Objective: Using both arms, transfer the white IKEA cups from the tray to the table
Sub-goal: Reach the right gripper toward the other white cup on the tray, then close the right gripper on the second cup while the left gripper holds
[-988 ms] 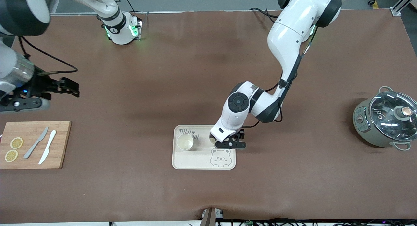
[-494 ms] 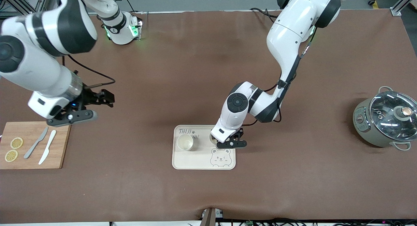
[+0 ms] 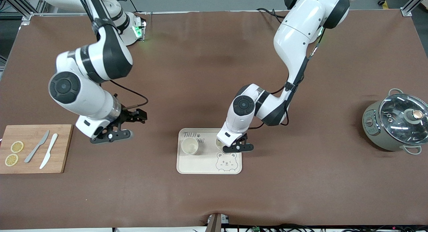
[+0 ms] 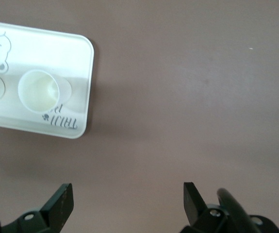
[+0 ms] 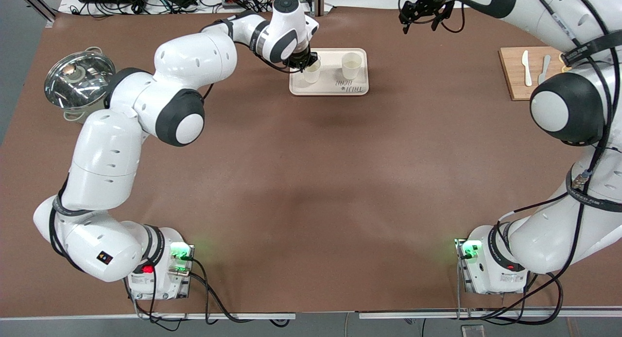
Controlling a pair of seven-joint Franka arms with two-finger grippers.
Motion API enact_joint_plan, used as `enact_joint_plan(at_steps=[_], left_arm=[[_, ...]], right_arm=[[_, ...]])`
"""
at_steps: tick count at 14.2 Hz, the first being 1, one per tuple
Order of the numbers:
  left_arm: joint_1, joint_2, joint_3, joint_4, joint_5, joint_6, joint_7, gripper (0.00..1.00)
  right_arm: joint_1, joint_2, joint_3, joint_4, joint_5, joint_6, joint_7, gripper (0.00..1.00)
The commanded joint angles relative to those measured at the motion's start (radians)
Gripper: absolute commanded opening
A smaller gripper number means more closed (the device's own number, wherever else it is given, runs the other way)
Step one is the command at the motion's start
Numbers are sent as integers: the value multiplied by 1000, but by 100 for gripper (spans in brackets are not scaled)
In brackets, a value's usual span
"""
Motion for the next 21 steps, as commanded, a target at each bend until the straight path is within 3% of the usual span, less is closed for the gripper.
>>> enact_joint_plan(at_steps=[1, 6, 10, 12, 16, 21], left_arm=[[-3, -32, 15, 6, -4, -36, -16, 0], [49, -172, 7, -23, -17, -297, 82, 0], [122, -340, 4, -236, -17, -286, 228, 0], [161, -437, 2, -394, -18, -204, 297, 0], [207, -555, -4, -715, -18, 146, 328, 0], [239, -554, -7, -888, -17, 437, 345, 0]], right_arm=[[31, 41, -6, 6, 23, 60, 62, 100], [97, 138, -6, 6, 23, 191, 181, 100], [142, 213, -6, 8, 21, 289, 244, 100], [158, 233, -6, 9, 21, 316, 269, 100], [172, 276, -8, 9, 21, 418, 321, 100], [183, 331, -8, 11, 20, 525, 369, 100]])
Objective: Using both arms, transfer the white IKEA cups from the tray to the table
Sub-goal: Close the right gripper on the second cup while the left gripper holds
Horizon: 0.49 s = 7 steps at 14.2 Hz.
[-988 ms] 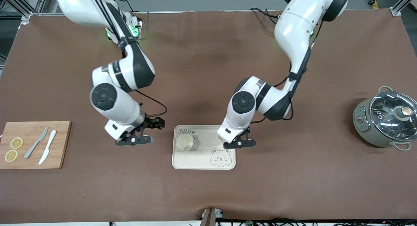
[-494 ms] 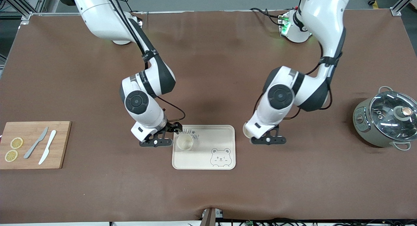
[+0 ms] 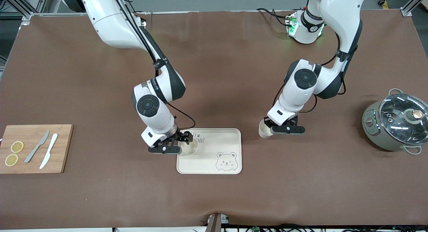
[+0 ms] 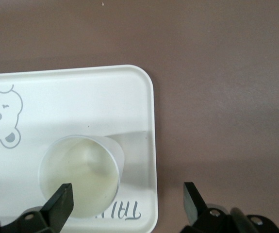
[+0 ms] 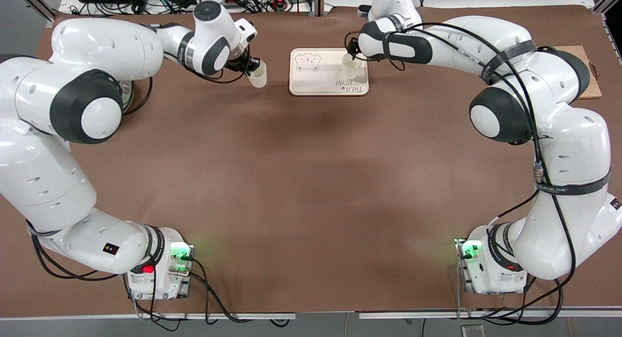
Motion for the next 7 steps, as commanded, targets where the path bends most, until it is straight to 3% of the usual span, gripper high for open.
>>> enact_joint_plan(at_steps=[1, 6, 7], left_arm=[[41, -24, -25, -95, -15, 129, 30, 0], [109, 45, -80, -94, -14, 189, 34, 0], [111, 55, -80, -92, -14, 189, 34, 0]], right_arm=[[25, 28, -9, 12, 10, 22, 22, 100], [26, 37, -9, 12, 1, 22, 22, 100], [26, 37, -9, 11, -1, 22, 20, 88]])
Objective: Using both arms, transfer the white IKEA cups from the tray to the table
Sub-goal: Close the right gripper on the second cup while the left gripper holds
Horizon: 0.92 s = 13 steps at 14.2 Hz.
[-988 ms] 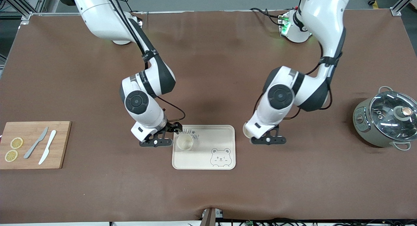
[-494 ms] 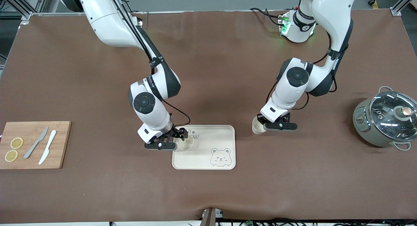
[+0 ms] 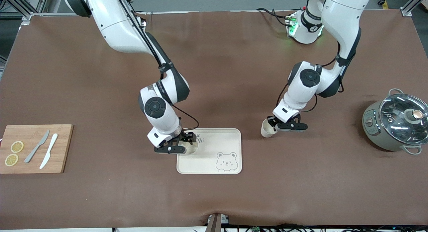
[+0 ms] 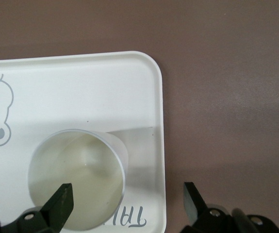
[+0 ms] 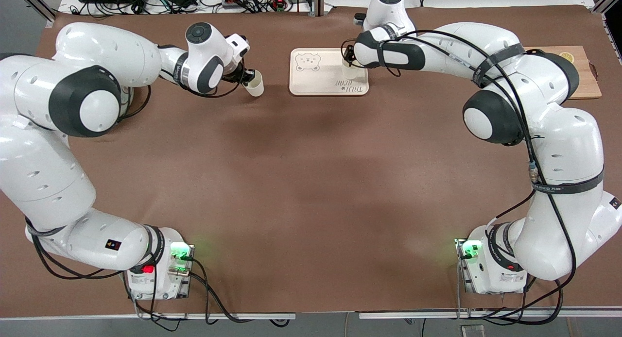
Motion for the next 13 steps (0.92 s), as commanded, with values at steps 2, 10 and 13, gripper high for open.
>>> enact_joint_plan(at_steps=[2, 10, 13], left_arm=[[16, 27, -18, 3, -14, 22, 24, 0], [16, 34, -18, 22, -14, 16, 28, 0], [15, 47, -17, 46, -9, 10, 28, 47]], right_arm=[[9, 5, -9, 10, 0, 0, 15, 60], [17, 5, -9, 12, 0, 0, 15, 0], [15, -1, -9, 21, 6, -10, 12, 0]])
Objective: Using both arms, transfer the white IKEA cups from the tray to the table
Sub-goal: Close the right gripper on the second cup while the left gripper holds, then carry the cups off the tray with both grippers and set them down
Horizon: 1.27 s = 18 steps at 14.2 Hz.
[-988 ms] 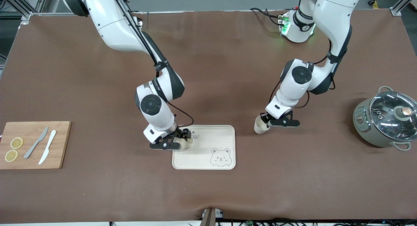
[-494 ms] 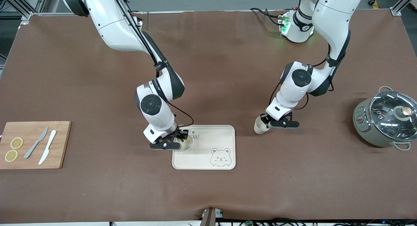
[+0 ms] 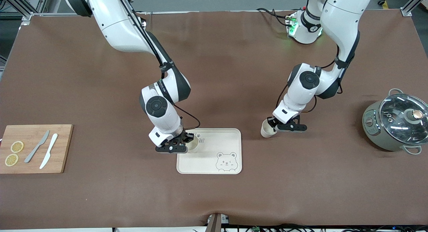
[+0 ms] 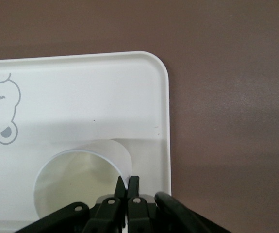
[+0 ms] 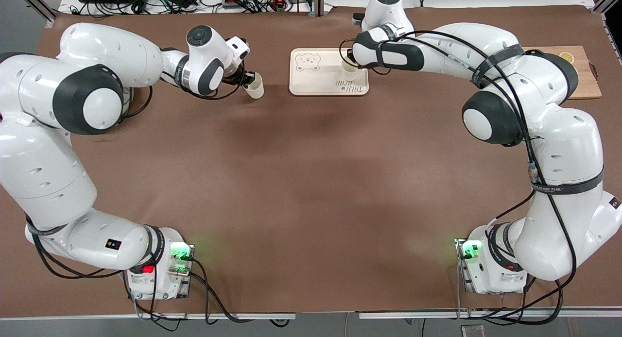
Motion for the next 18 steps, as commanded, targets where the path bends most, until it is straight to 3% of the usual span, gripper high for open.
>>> enact_joint_plan(at_steps=[1, 2, 7, 10, 18], left_arm=[[11, 32, -13, 40, -8, 2, 35, 78], [11, 31, -13, 40, -8, 4, 39, 100], [11, 20, -13, 38, -8, -21, 34, 100], [11, -23, -15, 78, -9, -164, 34, 100], [17, -78, -16, 335, -17, -591, 69, 100]], right_arm=[[-3, -12, -10, 19, 9, -17, 8, 0], [-15, -24, -12, 26, 10, -20, 4, 0], [-113, -44, -13, 89, 9, -153, -117, 0], [-190, -70, -13, 85, 9, -210, -278, 0], [-399, -88, -13, 36, 10, -250, -666, 0]])
